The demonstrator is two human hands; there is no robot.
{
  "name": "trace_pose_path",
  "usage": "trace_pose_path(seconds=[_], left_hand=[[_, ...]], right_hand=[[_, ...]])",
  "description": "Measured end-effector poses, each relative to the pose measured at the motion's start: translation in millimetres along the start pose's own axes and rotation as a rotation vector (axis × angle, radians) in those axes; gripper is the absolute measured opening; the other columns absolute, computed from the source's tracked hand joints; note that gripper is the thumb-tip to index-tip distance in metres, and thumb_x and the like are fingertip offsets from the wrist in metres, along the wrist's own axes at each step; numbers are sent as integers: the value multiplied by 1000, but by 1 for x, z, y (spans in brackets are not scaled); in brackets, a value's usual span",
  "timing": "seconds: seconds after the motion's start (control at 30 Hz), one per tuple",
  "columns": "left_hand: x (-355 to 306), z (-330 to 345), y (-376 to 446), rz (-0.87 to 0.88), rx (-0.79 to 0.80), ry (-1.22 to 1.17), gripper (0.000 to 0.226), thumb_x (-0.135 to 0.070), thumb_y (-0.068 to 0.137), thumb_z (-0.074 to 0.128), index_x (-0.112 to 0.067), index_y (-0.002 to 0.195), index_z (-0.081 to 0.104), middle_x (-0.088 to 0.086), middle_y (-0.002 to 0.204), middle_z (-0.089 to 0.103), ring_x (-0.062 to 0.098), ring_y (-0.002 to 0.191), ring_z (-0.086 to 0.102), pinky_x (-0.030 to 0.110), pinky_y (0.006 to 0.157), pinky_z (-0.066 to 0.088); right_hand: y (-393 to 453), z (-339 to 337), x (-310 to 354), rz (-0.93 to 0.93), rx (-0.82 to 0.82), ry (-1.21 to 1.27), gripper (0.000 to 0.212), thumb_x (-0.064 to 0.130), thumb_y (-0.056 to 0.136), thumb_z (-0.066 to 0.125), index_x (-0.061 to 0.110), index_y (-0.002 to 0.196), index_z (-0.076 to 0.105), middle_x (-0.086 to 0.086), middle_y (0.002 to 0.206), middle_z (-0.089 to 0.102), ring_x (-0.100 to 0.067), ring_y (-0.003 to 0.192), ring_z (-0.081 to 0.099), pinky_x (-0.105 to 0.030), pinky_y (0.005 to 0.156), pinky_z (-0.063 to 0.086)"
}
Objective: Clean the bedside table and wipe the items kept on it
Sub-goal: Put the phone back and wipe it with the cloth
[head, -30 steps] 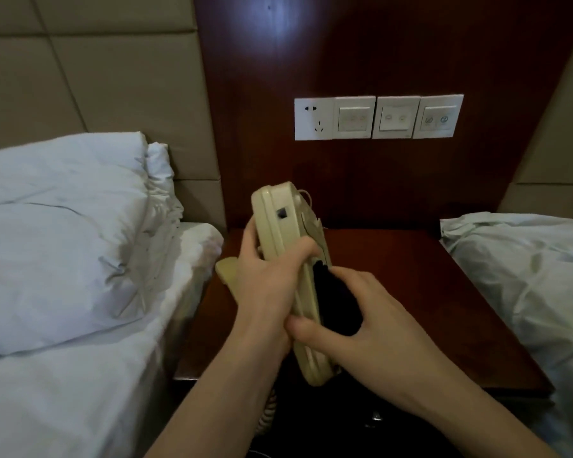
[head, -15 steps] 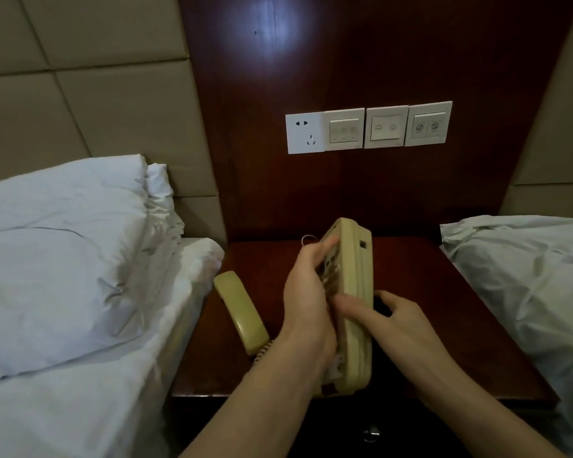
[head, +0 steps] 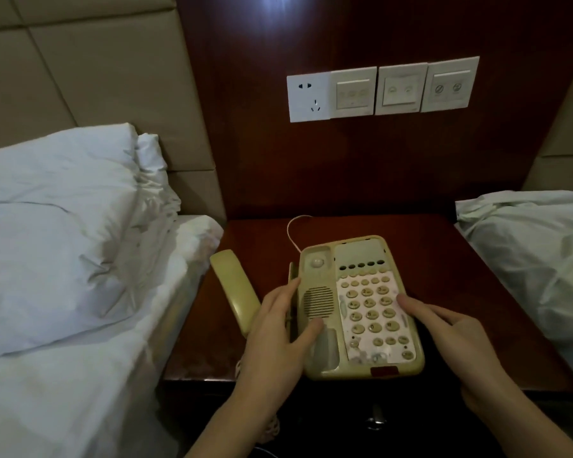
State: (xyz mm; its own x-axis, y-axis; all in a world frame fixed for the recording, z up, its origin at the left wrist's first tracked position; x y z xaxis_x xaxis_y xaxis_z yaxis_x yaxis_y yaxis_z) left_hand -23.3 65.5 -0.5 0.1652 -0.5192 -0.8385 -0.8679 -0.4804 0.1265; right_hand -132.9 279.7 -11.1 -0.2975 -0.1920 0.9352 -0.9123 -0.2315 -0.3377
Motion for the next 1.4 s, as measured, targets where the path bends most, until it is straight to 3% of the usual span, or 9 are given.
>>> trace_pose_path(seconds=[0.23,0.37,0.47,0.67,0.8,0.97,1.1,1.27,1.4], left_hand=[[11,-27,8,8,-136,32,64,-34,92,75,-41,148,46,-26,134,52,-9,119,52,12,95,45],[26,-59,22,-124,-323,254,83,-52,85,74,-31,155,35,-2,155,37,19,142,39,44,115,40],[54,-64,39,-350,-266,85,110,-62,75,78,-19,159,21,10,156,40,31,138,46,53,113,42],[71,-60,46,-349,-230,-197,66,-39,87,79,-21,143,49,-1,123,66,22,112,65,47,101,53],[47,-78,39,-198,-214,-283,56,-37,90,76,-27,140,54,-2,119,70,16,107,68,41,95,56],[-8,-56,23,-119,99,-440,77,-40,84,79,-29,151,44,-2,129,70,20,112,71,39,93,57],[-29,-15,0,-234,299,-678,59,-33,85,73,-22,141,55,4,121,76,21,107,74,32,81,60],[-26,-7,-14,-121,173,-631,41,-24,94,67,-46,124,51,-21,106,76,5,101,74,20,76,59],[-15,-7,2,-106,84,-450,64,-34,101,61,-36,155,28,-17,132,63,0,114,66,26,95,57]], right_hand=[[18,-1,-13,-32,-130,-226,66,51,64,85,14,116,68,-8,107,71,-25,89,70,-47,81,59],[23,-1,-16,-63,-159,-266,65,59,59,84,20,109,69,-6,106,71,-24,88,71,-47,77,60],[24,-1,-18,-82,-166,-276,65,63,59,82,21,107,70,-4,102,72,-22,85,72,-46,74,61],[27,-2,-18,-128,-158,-299,61,61,62,81,21,106,70,-4,104,72,-22,88,71,-47,78,60],[28,-2,-14,-154,-146,-287,47,51,69,82,22,103,68,-2,98,69,-20,85,69,-42,74,59],[29,-2,-14,-163,-146,-298,41,51,70,82,25,96,64,-3,97,71,-21,81,71,-43,72,60],[31,-3,-16,-156,-141,-315,52,54,69,81,19,106,70,-3,98,73,-21,82,71,-44,74,61],[32,-4,-16,-167,-147,-314,57,53,70,81,16,111,69,-2,98,70,-19,85,69,-38,71,58],[32,-4,-15,-179,-145,-311,51,49,73,81,17,111,68,5,88,66,-15,80,68,-33,64,55]])
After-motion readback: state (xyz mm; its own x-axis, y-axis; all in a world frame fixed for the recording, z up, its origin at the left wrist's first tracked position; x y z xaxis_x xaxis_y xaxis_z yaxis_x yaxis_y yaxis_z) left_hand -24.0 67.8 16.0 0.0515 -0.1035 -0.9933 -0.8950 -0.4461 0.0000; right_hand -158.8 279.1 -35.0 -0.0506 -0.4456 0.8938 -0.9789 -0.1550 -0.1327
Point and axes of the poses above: each hand's wrist, its own y-axis towards the middle knuckle, its own z-axis out of the palm, x = y × z, the point moved 6 cm from there along y, towards the middle knuckle
